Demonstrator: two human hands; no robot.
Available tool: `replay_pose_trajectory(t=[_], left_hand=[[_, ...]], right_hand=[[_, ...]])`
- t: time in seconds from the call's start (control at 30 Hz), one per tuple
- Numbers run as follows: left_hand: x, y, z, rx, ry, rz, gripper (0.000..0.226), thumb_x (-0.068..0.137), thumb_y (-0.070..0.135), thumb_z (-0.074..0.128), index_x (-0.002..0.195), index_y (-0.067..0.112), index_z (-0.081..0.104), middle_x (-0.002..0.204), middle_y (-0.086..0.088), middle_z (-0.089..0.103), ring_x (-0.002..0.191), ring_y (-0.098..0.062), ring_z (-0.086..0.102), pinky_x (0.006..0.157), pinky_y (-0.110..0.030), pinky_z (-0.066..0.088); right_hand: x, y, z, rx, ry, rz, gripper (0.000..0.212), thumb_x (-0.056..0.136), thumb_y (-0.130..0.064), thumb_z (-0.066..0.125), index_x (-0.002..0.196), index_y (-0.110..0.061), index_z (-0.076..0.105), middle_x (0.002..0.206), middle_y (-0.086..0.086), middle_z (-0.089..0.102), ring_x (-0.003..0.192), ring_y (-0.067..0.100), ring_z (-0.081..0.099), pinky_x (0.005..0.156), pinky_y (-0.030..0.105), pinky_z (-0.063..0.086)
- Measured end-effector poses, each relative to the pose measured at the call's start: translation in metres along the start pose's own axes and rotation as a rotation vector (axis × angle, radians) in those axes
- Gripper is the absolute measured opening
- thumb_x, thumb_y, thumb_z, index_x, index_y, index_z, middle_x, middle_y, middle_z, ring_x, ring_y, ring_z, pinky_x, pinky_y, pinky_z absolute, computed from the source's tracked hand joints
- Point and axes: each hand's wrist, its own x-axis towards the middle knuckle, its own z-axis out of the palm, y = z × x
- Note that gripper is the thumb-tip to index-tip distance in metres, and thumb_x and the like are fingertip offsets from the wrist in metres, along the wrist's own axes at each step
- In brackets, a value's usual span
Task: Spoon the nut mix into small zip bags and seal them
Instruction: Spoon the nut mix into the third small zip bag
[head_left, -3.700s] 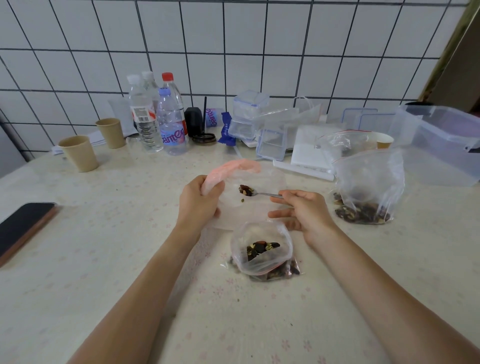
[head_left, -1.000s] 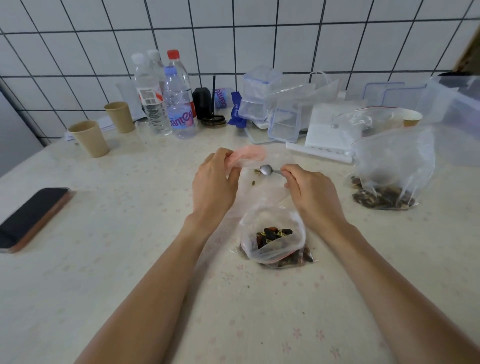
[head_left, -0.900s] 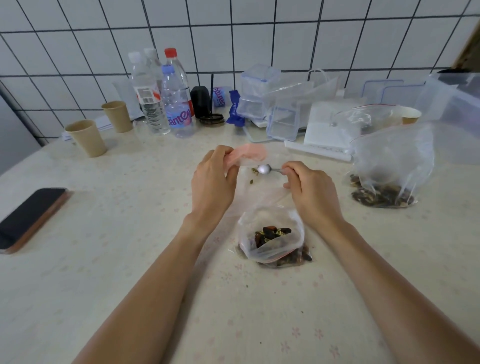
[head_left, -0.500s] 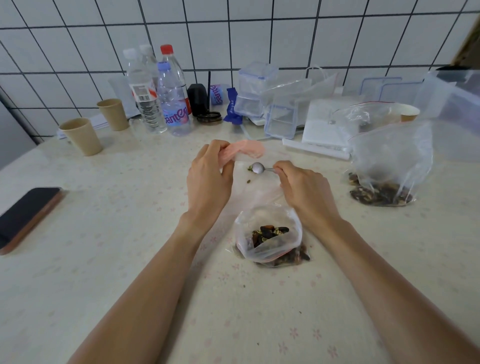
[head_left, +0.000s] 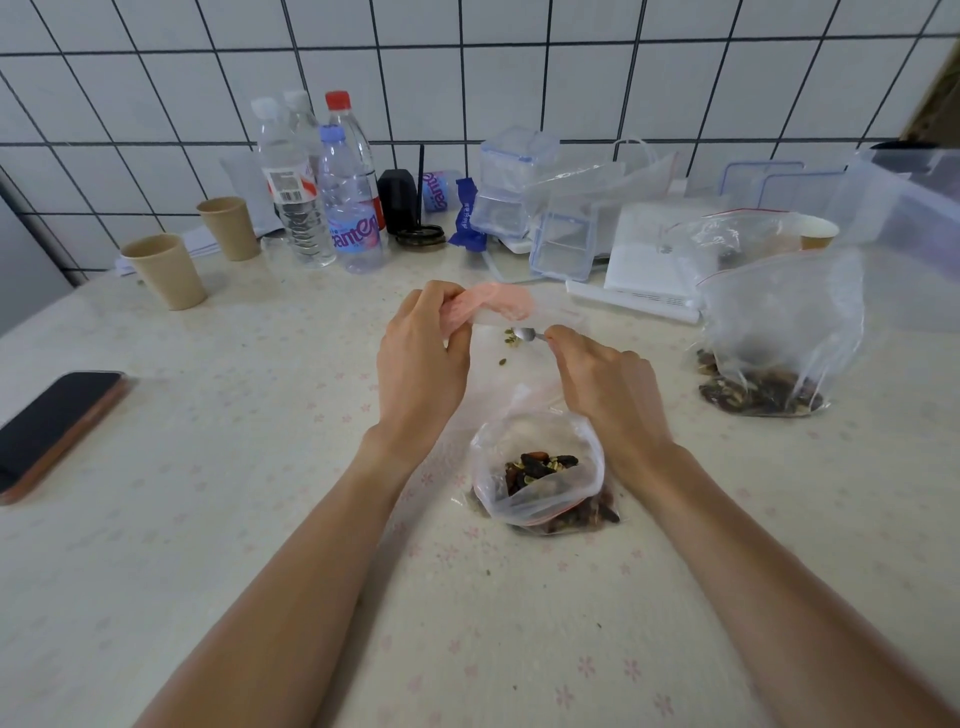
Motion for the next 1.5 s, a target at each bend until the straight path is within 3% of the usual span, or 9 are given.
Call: replay_pose_trajectory(t=[0.37, 0.5, 0.6, 0.73, 0.8, 1.0, 1.2, 1.33, 1.5], left_hand=[[-0.002, -0.004, 0.001, 0.008, -0.001, -0.017, 0.019, 0.098, 0.018, 0.065, 0.118, 0.017, 0.064, 0.107, 0.004, 0.068, 0.084, -0.009, 0.055, 0.067, -0.014, 0.036], [-0.001, -0.005, 0.002, 0.005, 0.008, -0.024, 0.019, 0.099, 0.017, 0.064, 0.118, 0.017, 0.065, 0.107, 0.004, 0.068, 0.084, -0.009, 0.056, 0.067, -0.013, 0.037], [-0.002, -0.005, 0.003, -0.002, 0.003, -0.024, 0.019, 0.099, 0.019, 0.064, 0.118, 0.017, 0.064, 0.107, 0.004, 0.068, 0.085, -0.009, 0.057, 0.07, -0.021, 0.041], [-0.001, -0.006, 0.003, -0.016, 0.011, -0.028, 0.02, 0.099, 0.016, 0.064, 0.119, 0.017, 0.064, 0.108, 0.004, 0.068, 0.088, -0.01, 0.058, 0.075, -0.025, 0.046], [-0.001, -0.005, 0.002, -0.011, 0.011, -0.04, 0.02, 0.099, 0.018, 0.065, 0.119, 0.018, 0.063, 0.108, 0.003, 0.068, 0.089, -0.013, 0.059, 0.076, -0.027, 0.048], [0.002, -0.011, -0.003, 0.236, -0.277, -0.336, 0.046, 0.093, 0.057, 0.064, 0.116, 0.018, 0.058, 0.098, 0.004, 0.064, 0.087, -0.025, 0.064, 0.074, -0.04, 0.055], [0.006, -0.008, -0.007, -0.102, -0.353, -0.444, 0.019, 0.094, 0.031, 0.068, 0.091, 0.014, 0.073, 0.081, -0.003, 0.076, 0.076, -0.024, 0.074, 0.071, -0.037, 0.061], [0.005, 0.001, -0.008, -0.271, -0.351, -0.498, 0.011, 0.092, 0.015, 0.068, 0.084, 0.016, 0.076, 0.073, 0.004, 0.077, 0.06, -0.016, 0.075, 0.051, -0.016, 0.053], [0.007, 0.003, -0.016, -0.365, -0.324, -0.599, 0.009, 0.094, 0.018, 0.069, 0.087, 0.02, 0.075, 0.079, -0.003, 0.079, 0.057, -0.016, 0.074, 0.056, -0.027, 0.058]], right_hand=[[-0.007, 0.015, 0.0, 0.365, -0.002, 0.177, 0.027, 0.11, -0.025, 0.043, 0.119, -0.014, 0.067, 0.097, 0.001, 0.078, 0.084, 0.024, 0.074, 0.074, 0.045, 0.058], [-0.007, 0.018, 0.002, 0.615, 0.024, 0.399, 0.021, 0.107, -0.018, 0.049, 0.107, -0.015, 0.07, 0.093, -0.007, 0.078, 0.089, 0.004, 0.073, 0.078, 0.027, 0.057], [-0.006, 0.02, 0.0, 0.722, -0.004, 0.529, 0.021, 0.107, -0.019, 0.051, 0.107, -0.016, 0.072, 0.087, -0.01, 0.078, 0.082, -0.006, 0.069, 0.065, 0.009, 0.047], [-0.009, 0.018, -0.006, 0.801, -0.053, 0.569, 0.022, 0.107, -0.019, 0.052, 0.109, -0.012, 0.073, 0.089, -0.005, 0.081, 0.082, 0.019, 0.072, 0.072, 0.038, 0.054], [-0.01, 0.016, -0.008, 0.822, -0.07, 0.574, 0.022, 0.107, -0.019, 0.052, 0.107, -0.012, 0.073, 0.09, -0.004, 0.081, 0.074, 0.032, 0.067, 0.06, 0.035, 0.05], [-0.011, 0.012, -0.003, 0.849, -0.061, 0.593, 0.022, 0.104, -0.015, 0.053, 0.103, -0.01, 0.074, 0.084, -0.008, 0.081, 0.035, 0.005, 0.026, 0.037, 0.017, 0.029], [-0.009, -0.004, -0.008, 0.917, -0.116, 0.678, 0.022, 0.103, -0.019, 0.052, 0.098, -0.02, 0.073, 0.08, -0.012, 0.08, 0.105, 0.048, 0.064, 0.091, 0.054, 0.055], [-0.006, -0.007, -0.009, 0.973, -0.142, 0.735, 0.021, 0.103, -0.021, 0.053, 0.099, -0.02, 0.073, 0.081, -0.012, 0.08, 0.114, 0.047, 0.061, 0.094, 0.051, 0.054], [-0.002, 0.002, -0.01, 1.007, -0.13, 0.814, 0.019, 0.101, -0.018, 0.054, 0.102, -0.014, 0.073, 0.081, -0.008, 0.081, 0.118, 0.049, 0.059, 0.1, 0.056, 0.052]])
